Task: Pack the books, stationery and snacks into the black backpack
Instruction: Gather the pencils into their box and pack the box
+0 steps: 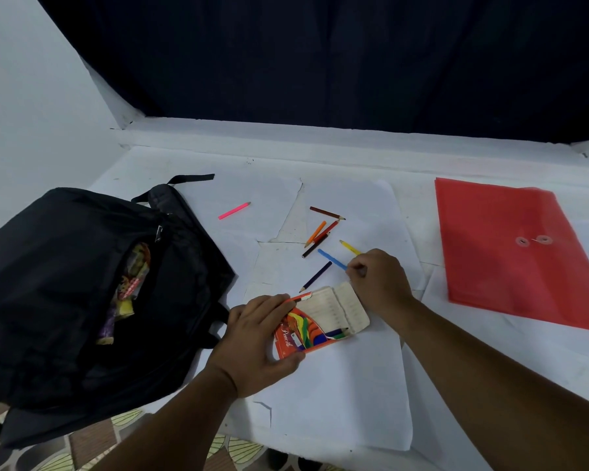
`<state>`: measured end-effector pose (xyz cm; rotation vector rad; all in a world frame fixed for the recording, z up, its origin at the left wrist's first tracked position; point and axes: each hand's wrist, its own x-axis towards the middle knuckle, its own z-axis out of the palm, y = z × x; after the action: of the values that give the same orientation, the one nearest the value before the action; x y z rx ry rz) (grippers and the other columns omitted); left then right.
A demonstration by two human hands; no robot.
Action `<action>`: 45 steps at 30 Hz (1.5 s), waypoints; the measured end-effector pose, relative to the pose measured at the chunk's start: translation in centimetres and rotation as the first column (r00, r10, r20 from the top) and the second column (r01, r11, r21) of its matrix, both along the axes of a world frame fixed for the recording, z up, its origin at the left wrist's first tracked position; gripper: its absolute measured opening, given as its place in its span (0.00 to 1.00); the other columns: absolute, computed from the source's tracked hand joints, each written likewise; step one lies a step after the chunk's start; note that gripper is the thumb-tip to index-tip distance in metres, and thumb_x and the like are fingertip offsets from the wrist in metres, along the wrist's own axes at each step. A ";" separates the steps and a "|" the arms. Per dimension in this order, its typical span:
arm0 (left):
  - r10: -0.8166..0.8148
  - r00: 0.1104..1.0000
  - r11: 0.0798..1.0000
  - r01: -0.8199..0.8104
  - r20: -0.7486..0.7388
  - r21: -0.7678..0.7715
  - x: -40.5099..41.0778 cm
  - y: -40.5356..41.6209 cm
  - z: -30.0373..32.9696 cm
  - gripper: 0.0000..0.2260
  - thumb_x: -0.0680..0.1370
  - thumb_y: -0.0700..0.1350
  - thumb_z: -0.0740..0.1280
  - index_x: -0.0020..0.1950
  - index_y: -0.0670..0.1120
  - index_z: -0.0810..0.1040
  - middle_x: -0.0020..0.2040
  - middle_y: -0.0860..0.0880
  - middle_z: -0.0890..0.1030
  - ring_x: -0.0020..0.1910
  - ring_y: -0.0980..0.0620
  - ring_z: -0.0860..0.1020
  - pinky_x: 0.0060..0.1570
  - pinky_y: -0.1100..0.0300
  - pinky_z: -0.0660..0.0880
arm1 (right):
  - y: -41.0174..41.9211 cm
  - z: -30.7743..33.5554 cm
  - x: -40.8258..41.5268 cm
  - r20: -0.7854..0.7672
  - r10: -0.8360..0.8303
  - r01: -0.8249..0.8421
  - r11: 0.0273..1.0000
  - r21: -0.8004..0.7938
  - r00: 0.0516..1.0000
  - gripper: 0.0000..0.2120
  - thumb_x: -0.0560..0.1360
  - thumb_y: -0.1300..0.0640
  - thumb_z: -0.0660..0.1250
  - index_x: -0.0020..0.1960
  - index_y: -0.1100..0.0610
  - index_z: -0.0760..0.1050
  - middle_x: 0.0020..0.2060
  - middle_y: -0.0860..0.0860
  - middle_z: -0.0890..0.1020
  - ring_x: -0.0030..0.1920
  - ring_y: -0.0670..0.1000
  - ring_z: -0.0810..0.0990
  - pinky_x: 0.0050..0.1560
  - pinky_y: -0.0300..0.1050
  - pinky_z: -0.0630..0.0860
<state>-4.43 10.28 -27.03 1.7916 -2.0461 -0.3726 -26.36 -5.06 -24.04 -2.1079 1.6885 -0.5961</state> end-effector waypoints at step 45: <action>0.002 1.000 1.000 -0.002 -0.003 0.003 0.0 -0.1 0.0 0.36 0.73 0.72 0.62 0.76 0.56 0.66 0.74 0.59 0.69 0.72 0.60 0.65 0.72 0.54 0.59 | 2.2 0.7 -0.3 -0.055 0.324 -0.329 0.938 -0.113 0.944 0.14 0.81 0.58 0.62 0.64 0.50 0.80 0.64 0.47 0.78 0.64 0.49 0.71 0.63 0.47 0.72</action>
<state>-4.41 10.20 -27.02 1.7932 -2.0427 -0.3783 -26.70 -2.86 -23.33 -2.4281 1.3022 -0.5708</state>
